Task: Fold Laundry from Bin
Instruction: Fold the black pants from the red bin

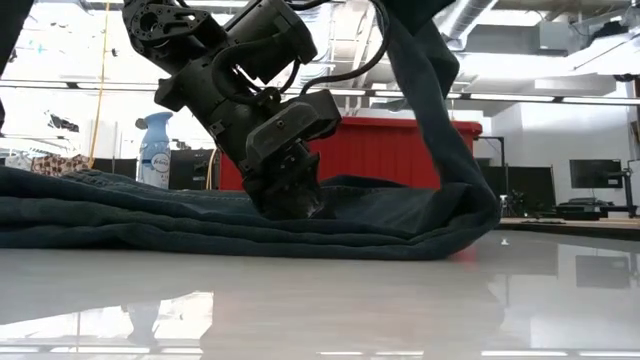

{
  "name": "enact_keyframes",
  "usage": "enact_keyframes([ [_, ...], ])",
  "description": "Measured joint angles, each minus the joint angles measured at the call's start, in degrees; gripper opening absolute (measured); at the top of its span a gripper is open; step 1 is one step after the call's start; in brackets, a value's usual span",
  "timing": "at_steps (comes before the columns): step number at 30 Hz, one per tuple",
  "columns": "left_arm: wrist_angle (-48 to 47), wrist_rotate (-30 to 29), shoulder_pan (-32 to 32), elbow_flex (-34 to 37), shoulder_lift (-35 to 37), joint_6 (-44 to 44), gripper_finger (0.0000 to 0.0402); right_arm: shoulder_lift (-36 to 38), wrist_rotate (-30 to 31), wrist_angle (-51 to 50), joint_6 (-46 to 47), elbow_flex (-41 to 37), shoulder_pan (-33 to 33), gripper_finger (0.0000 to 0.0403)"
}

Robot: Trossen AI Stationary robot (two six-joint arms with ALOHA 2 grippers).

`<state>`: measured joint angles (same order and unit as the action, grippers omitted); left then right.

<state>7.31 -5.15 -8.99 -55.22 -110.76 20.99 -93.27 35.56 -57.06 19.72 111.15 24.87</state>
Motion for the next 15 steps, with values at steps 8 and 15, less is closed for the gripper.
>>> enact_keyframes([
  [8,3.6,0.3,0.0,0.1,-0.1,-0.8,0.0027,-1.1,-2.7,0.9,-1.1,0.0,-2.5,0.0018],
  [15,-3.8,2.0,0.1,-2.9,2.9,-1.1,0.0027,-1.7,-6.9,4.3,-3.5,-1.8,-3.7,0.0018],
])
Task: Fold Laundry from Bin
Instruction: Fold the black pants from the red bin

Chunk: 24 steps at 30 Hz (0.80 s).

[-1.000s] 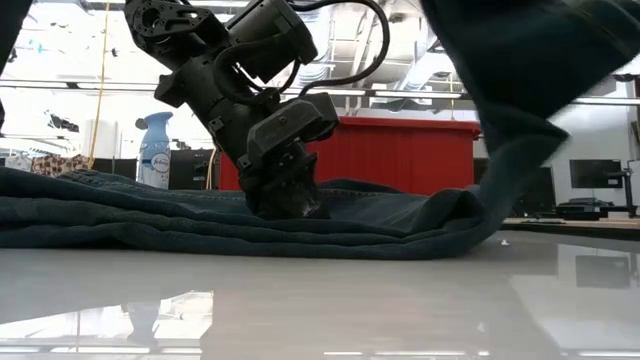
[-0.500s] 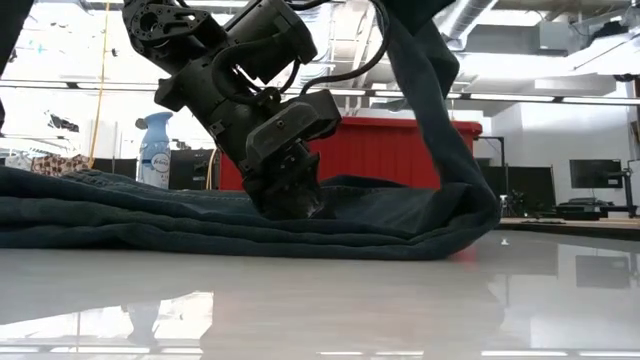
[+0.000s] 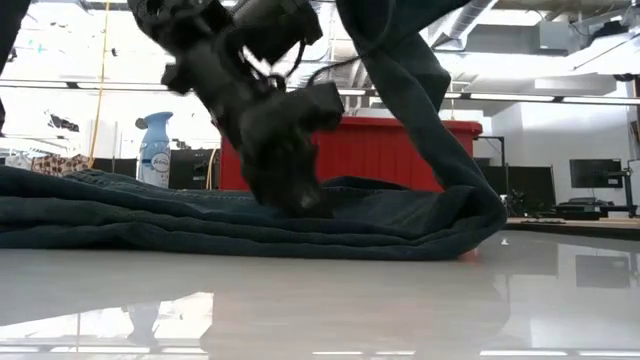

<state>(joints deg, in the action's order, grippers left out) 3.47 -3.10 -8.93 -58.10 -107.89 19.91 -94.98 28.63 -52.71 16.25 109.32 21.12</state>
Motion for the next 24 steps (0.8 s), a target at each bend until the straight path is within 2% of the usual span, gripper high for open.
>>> enact_keyframes([
  [2,-6.4,1.8,0.0,-2.0,2.6,-0.3,0.0027,0.0,-0.3,0.1,-1.1,-0.1,0.0,0.0018],
  [5,-19.1,1.2,0.0,-5.0,6.9,-0.4,0.0027,0.0,-2.2,1.4,-3.0,-0.1,0.0,0.0018],
  [10,-42.7,-2.5,0.0,-11.1,14.3,3.0,0.0027,0.0,-4.2,2.0,-3.3,-0.7,-0.3,0.0018],
  [13,-56.0,-6.9,-0.4,-14.0,18.4,7.2,0.0027,0.0,-5.1,3.4,-5.2,-2.0,-0.7,0.0018],
  [18,-65.7,-11.1,-1.8,-16.4,27.0,12.4,0.0027,0.0,-11.7,14.7,-9.6,-7.5,-2.9,0.0018],
  [24,-67.5,-14.6,-2.4,-16.5,35.9,19.2,0.0027,0.0,-21.2,28.0,-12.9,-12.8,-6.3,0.0018],
])
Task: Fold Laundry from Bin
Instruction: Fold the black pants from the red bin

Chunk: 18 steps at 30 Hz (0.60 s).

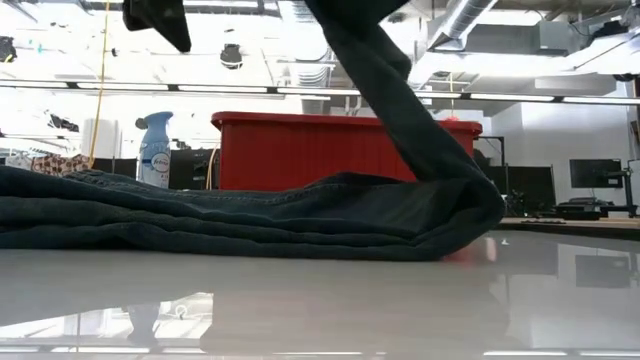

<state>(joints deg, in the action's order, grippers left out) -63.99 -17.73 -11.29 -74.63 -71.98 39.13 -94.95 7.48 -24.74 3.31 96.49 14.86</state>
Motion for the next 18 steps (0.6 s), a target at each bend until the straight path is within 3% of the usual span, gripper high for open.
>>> enact_keyframes([
  [7,0.7,-3.0,0.0,0.0,3.5,3.2,0.0027,0.0,-4.8,5.5,2.3,-6.7,-1.3,0.0021],
  [18,0.8,-4.2,0.1,0.0,0.6,-0.1,0.0027,-0.1,-9.6,14.3,4.2,-14.7,-1.9,0.0027],
])
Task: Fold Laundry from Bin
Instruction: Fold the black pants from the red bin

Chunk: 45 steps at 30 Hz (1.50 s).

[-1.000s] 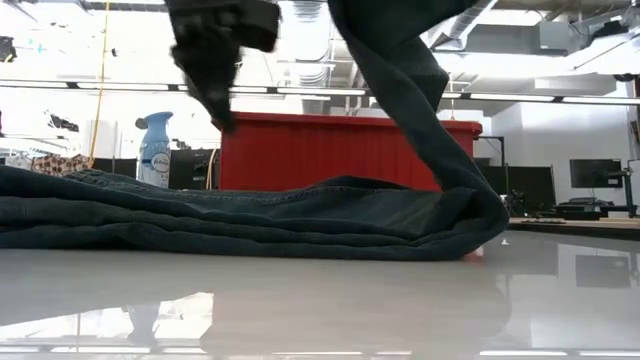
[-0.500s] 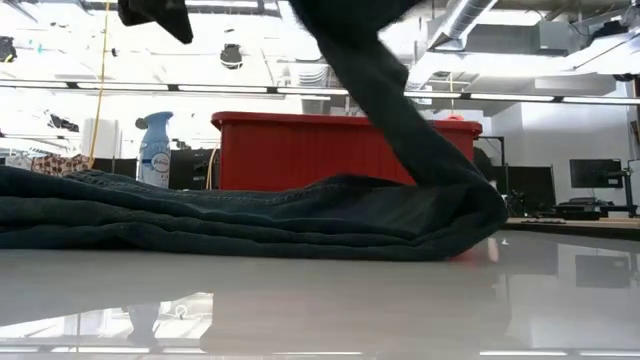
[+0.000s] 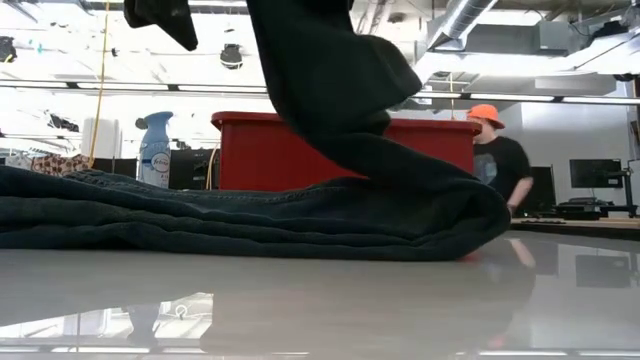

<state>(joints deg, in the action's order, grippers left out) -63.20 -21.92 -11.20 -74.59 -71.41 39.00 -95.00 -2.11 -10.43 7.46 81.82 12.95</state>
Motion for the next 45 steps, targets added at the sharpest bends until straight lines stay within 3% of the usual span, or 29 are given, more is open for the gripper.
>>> enact_keyframes([
  [3,-0.1,-0.4,0.0,0.0,-0.6,-0.2,0.0027,-0.9,-2.2,2.3,-0.3,0.0,-0.5,0.0034],
  [7,-0.2,-1.4,0.0,0.0,-1.7,-0.2,0.0027,-3.9,-9.3,5.7,-0.3,0.0,-1.6,0.0035],
  [14,-0.7,-2.8,0.0,0.0,-3.0,-0.2,0.0027,-8.4,-10.8,6.7,0.3,0.0,-2.4,0.0055],
  [21,-3.2,-8.5,0.0,0.0,-2.9,2.6,0.0027,-9.3,-14.3,6.9,1.5,0.1,-3.4,0.0146],
  [27,-3.2,-4.6,-1.0,0.0,-2.9,1.7,0.0027,-5.1,-14.6,2.1,2.8,0.1,-4.3,0.0239],
  [30,0.5,-2.3,-6.3,0.0,-2.9,-3.9,0.0027,-1.5,-14.0,-5.5,-0.5,0.1,-4.1,0.0251],
  [34,11.3,-1.8,-18.7,3.2,-3.0,-13.7,0.0027,2.3,-12.9,-15.7,-1.3,0.1,-3.5,0.0249],
  [39,12.7,-1.7,-31.3,8.8,-3.7,-25.2,0.0032,6.4,-12.7,-21.1,0.1,0.1,-3.6,0.0246],
  [45,20.2,6.9,-30.9,16.5,-3.7,-26.4,0.0064,7.0,-11.4,-21.8,0.6,0.1,-3.5,0.0246],
])
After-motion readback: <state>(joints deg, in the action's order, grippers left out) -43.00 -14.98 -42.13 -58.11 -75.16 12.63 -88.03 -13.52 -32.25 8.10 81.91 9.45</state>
